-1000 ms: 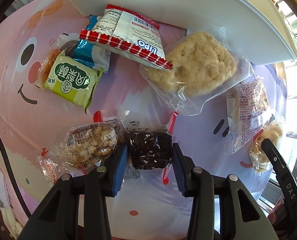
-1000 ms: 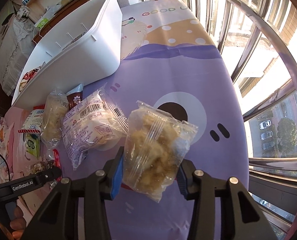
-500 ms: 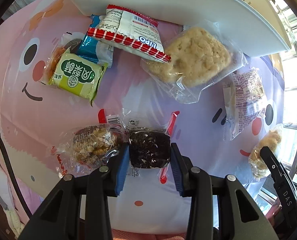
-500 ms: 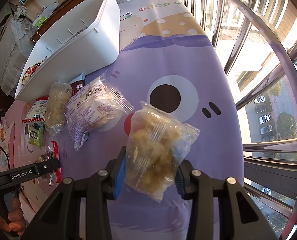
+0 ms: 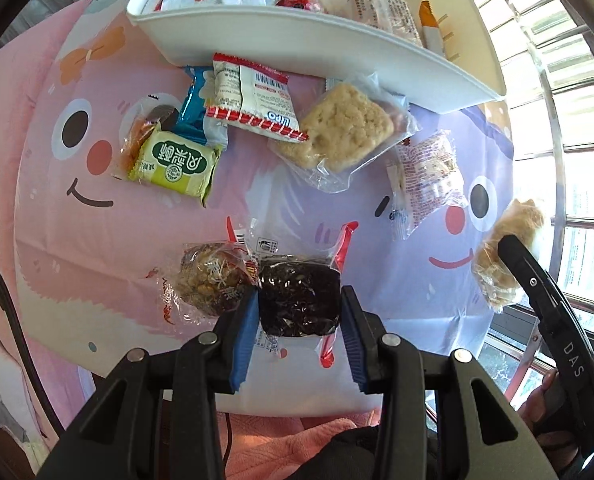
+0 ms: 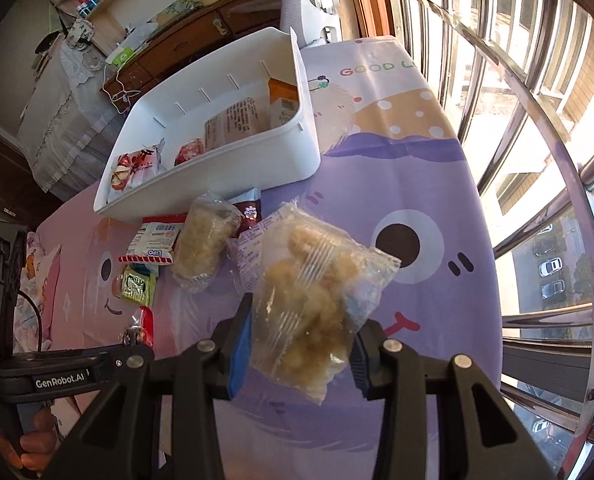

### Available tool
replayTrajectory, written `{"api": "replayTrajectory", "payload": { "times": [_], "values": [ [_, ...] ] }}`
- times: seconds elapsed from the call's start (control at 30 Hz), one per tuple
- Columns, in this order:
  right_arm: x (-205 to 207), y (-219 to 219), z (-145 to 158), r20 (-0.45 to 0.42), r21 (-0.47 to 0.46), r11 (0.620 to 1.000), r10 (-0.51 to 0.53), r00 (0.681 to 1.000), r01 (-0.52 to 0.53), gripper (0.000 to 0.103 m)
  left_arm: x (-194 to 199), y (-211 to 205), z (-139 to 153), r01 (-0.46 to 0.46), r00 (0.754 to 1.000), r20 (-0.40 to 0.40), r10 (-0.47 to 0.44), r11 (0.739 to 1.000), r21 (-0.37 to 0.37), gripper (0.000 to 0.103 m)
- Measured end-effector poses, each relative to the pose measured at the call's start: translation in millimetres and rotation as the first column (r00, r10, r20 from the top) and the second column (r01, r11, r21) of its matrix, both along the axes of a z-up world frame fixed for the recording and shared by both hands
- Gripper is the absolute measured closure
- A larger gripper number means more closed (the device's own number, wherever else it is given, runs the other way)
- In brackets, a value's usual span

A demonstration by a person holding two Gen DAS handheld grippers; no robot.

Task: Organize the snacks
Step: 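Carry both snacks over the white tray and open both tools to drop them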

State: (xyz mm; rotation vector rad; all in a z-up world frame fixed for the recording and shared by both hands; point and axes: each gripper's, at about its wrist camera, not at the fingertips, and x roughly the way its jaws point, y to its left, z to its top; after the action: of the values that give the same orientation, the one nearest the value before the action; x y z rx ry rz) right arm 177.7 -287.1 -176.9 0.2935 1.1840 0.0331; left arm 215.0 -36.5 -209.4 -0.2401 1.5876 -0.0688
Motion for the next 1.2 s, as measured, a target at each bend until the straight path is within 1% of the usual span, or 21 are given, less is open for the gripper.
{"api": "replayTrajectory", "payload": {
  "times": [0.13,0.23,0.4,0.67,0.8,0.87,0.93,1.1,1.2],
  "values": [
    [12.5,16.7,19.1,0.050,-0.004,1.000,0.025,0.998,-0.025,0.061,3.5,16.0,28.7,0.022,1.000,0.013,-0.021,0.999,-0.048,0.065],
    [22.9,28.6,32.8,0.090,-0.014,0.999,0.037,0.995,-0.036,0.061,12.0,27.4,53.9,0.057,0.997,0.047,-0.055,0.997,-0.048,0.065],
    [44.2,46.6,55.5,0.156,-0.029,0.999,0.045,0.987,-0.041,0.061,33.4,44.6,91.5,0.110,0.988,0.110,-0.107,0.994,-0.020,0.065],
    [78.5,71.0,91.1,0.269,-0.085,0.995,0.065,0.961,-0.043,0.061,82.2,62.2,131.4,0.185,0.960,0.209,-0.188,0.982,0.033,0.065],
    [96.6,79.1,99.7,0.312,-0.111,0.993,0.064,0.948,-0.030,0.061,107.1,65.9,140.7,0.205,0.944,0.253,-0.210,0.978,0.048,0.065],
    [104.7,82.1,101.4,0.330,-0.121,0.992,0.064,0.942,-0.025,0.061,119.8,65.4,141.3,0.216,0.936,0.269,-0.226,0.974,0.065,0.065],
    [112.0,84.4,100.9,0.345,-0.137,0.990,0.065,0.936,-0.019,0.061,131.8,67.5,141.0,0.213,0.932,0.287,-0.223,0.975,0.066,0.065],
    [129.7,87.7,93.8,0.362,-0.153,0.988,0.065,0.930,-0.009,0.061,159.6,74.2,132.9,0.202,0.926,0.325,-0.193,0.979,0.007,0.065],
    [139.0,88.7,86.8,0.353,-0.160,0.987,0.054,0.934,0.003,0.061,173.3,76.0,125.5,0.195,0.924,0.340,-0.174,0.980,-0.029,0.065]
  ]
}}
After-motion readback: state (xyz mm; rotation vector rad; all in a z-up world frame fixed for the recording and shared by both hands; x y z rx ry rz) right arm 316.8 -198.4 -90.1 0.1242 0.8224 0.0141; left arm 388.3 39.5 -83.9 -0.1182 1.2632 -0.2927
